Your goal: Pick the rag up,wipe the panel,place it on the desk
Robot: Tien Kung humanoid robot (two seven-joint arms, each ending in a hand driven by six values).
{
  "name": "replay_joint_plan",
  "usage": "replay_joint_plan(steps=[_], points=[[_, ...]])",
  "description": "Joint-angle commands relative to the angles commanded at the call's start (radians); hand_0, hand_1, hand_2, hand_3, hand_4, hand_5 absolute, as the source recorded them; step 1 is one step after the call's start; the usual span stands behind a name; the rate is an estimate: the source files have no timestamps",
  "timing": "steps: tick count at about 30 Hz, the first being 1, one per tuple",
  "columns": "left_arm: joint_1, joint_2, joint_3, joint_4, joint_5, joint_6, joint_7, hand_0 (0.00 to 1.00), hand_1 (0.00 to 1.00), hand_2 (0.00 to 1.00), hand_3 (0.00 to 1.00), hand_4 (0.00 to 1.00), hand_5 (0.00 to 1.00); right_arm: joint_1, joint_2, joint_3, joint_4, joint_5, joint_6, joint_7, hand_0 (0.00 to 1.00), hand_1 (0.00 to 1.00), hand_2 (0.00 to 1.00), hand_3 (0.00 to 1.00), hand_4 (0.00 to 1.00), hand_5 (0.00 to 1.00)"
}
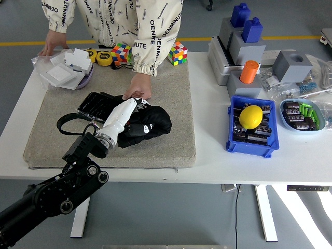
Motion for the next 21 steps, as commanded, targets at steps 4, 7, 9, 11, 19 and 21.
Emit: replay_joint_plan(steps=[4, 7, 9, 11, 19, 21], points=[[-0.001, -0.001, -0.019, 0.022, 0.003, 0.004, -0.006, 0.272, 0.378, 0.378, 0.560, 0.664, 0.002, 0.001, 0.000, -0.006, 0.000, 0.005, 0.001, 0.002, 0.522, 0.550, 0.490, 0.519, 0.846, 0.348], [-0.002, 0.001, -0.039, 0.034, 0.001, 0.010, -0.015, 0.272, 0.378, 0.378, 0.560, 0.664, 0.002, -0.001, 0.000, -0.006, 0.000, 0.005, 0.001, 0.003, 0.522, 0.550, 0.490, 0.519, 0.846, 0.348], [-0.003, 0.000, -0.061, 0.043, 0.000, 0.015, -0.022, 0.271, 0.377, 0.378, 0.560, 0.664, 0.002, -0.001, -0.001, -0.004, 0.000, 0.003, 0.000, 0.002, 0.523, 0.551, 0.490, 0.519, 0.846, 0.347], [-0.006, -0.001, -0.080, 0.056, 0.006, 0.018, -0.023, 0.271, 0.377, 0.378, 0.560, 0.664, 0.002, -0.002, 0.000, -0.002, 0.000, 0.002, 0.000, 0.001, 0.523, 0.551, 0.490, 0.519, 0.846, 0.347], [-0.018, -0.010, -0.180, 0.140, 0.043, 0.022, -0.027, 0.267, 0.377, 0.377, 0.559, 0.663, 0.002, 0.001, -0.001, -0.012, 0.000, 0.009, 0.001, 0.003, 0.522, 0.550, 0.490, 0.519, 0.846, 0.346], [-0.023, -0.012, -0.213, 0.167, 0.058, 0.026, -0.028, 0.266, 0.376, 0.376, 0.559, 0.663, 0.002, 0.000, 0.000, -0.012, 0.000, 0.011, 0.001, 0.004, 0.521, 0.548, 0.490, 0.518, 0.845, 0.347]])
